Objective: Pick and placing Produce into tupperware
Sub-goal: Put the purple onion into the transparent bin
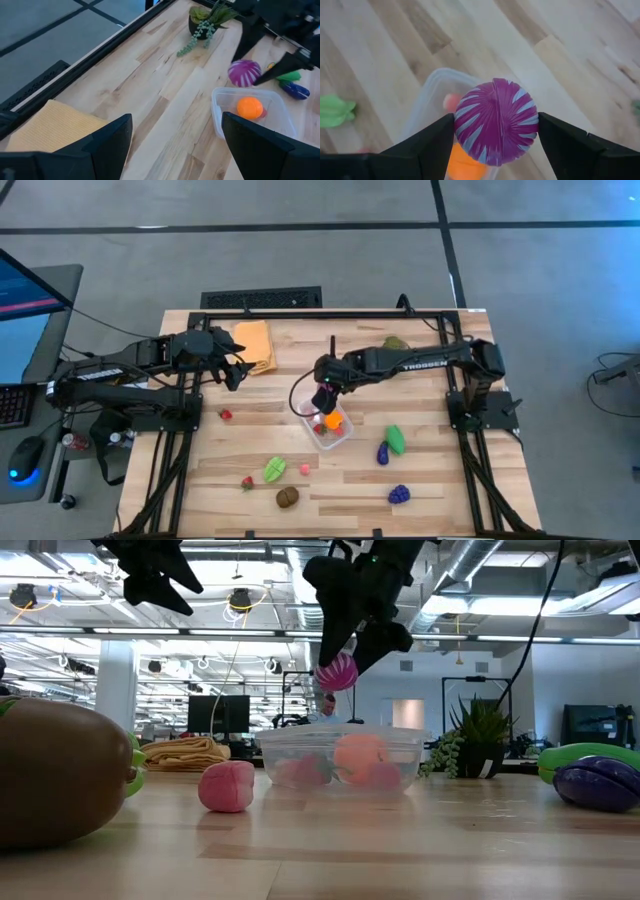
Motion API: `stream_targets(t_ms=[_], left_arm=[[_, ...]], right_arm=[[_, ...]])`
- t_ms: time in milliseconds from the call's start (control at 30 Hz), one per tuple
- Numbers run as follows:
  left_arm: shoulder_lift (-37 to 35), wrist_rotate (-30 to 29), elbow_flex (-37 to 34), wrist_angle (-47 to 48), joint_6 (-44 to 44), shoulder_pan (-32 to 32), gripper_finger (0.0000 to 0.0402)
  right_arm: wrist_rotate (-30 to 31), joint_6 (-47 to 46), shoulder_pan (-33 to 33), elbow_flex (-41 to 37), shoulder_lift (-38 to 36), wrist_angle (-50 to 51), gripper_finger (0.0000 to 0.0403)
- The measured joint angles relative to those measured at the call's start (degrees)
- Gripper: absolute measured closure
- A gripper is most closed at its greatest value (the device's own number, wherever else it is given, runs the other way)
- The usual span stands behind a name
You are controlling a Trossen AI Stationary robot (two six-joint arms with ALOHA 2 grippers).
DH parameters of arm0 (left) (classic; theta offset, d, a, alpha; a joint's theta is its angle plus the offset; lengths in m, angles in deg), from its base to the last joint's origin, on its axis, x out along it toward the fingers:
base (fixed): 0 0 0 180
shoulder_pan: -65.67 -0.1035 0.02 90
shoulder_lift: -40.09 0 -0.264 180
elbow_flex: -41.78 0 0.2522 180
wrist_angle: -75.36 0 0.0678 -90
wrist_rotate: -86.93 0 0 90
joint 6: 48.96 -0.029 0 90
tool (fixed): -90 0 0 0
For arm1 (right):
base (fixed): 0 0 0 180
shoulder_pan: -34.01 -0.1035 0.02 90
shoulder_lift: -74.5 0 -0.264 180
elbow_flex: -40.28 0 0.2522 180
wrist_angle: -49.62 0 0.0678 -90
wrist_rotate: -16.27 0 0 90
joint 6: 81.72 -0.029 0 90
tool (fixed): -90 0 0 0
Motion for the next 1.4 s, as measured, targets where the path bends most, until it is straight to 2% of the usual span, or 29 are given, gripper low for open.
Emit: stream_targets(t_ms=[467,833,1267,1400], left_arm=[[0.0,0.0,0.0,0.4,0.0,0.0,0.0104],[0.0,0.4,0.0,0.4,0.9,0.0,0.0104],[0.0,0.4,0.0,0.7,-0.3,0.0,0.0104],[0.0,0.0,0.0,0.9,-1.9,0.0,0.0104]], right_arm=[[0.5,-1.9,-5.2,-2.4,0.2,-5.5,0.0101],[7.8,-1.2,-7.3,-2.5,0.2,-6.0,0.0101],[11.0,-3.8,-9.3,-2.5,0.2,-6.0,0.0101],[11.2,-5.3,-9.5,-2.6,2.3,-6.6,0.0101]])
